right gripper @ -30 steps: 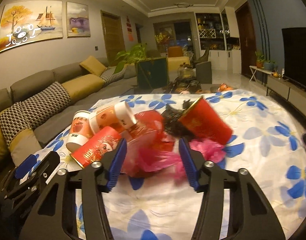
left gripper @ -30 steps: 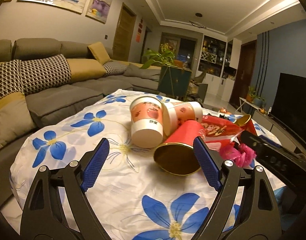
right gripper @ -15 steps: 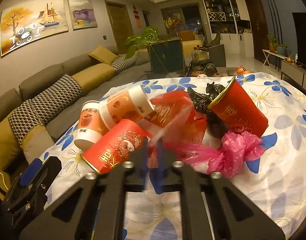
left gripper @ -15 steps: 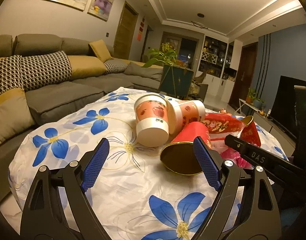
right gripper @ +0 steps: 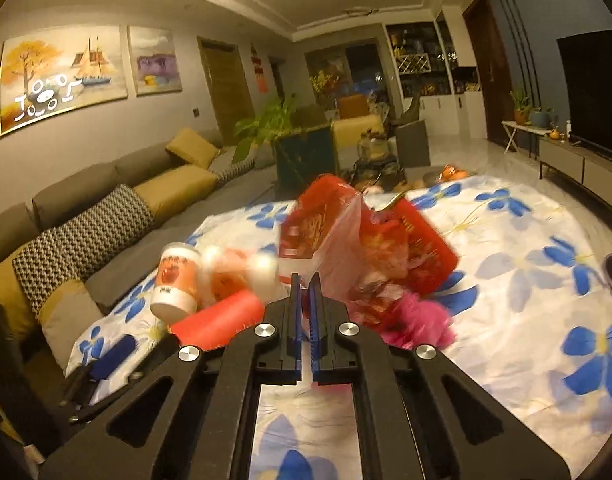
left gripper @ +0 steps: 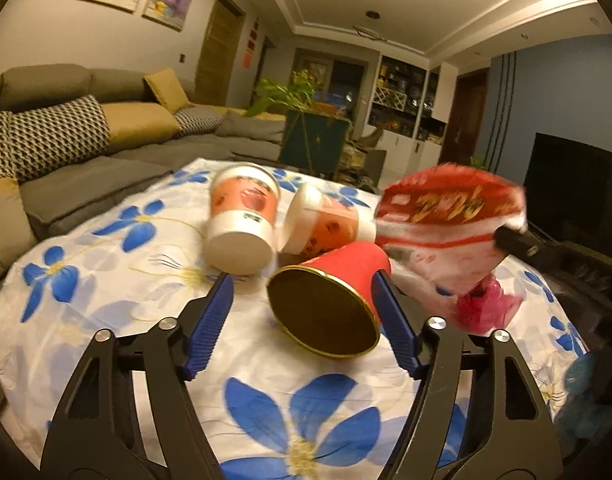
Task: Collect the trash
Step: 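Grasp the red snack bag with the right gripper while the left gripper grasps the red cup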
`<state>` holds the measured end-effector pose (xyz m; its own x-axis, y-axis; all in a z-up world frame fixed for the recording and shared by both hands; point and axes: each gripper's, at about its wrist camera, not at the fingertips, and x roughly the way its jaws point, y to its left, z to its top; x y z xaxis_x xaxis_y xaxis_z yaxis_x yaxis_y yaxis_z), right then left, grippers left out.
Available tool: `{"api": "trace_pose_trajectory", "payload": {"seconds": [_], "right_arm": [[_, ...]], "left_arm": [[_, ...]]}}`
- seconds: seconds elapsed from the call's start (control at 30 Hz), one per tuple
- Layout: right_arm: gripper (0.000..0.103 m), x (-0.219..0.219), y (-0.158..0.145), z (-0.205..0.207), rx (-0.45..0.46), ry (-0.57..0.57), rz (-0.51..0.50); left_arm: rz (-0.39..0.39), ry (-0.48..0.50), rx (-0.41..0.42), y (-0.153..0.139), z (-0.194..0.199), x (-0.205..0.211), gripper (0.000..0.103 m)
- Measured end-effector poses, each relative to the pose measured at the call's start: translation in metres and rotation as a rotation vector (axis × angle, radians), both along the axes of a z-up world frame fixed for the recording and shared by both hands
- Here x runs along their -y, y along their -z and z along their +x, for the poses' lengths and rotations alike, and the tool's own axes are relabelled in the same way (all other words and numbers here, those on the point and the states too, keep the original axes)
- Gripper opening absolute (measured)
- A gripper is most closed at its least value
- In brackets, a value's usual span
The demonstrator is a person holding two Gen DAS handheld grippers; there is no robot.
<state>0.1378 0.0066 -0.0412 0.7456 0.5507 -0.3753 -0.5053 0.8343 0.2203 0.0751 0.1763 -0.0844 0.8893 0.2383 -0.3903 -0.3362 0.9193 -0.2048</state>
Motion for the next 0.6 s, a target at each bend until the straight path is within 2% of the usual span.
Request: {"api": "trace_pose_trajectory", "payload": {"seconds": [0.2,0.37,0.6], "right_arm": [[0.004,0.024,-0.014,-0.012,0.047,0.024,0.045],[0.004,0.045,-0.023,-0.016,0.063,0.055,0.086],[0.004,0.068,-0.026,-0.019,0.080,0.101,0.098]], "left_arm": [[-0.011,0.053,-0.046,0.006,0.017,0.011,0.058],[-0.035,0.090,-0.059,0.007,0.023,0.014,0.054],[-0.067,0.123,-0.071,0.009,0.034,0.012,0.029]]}}
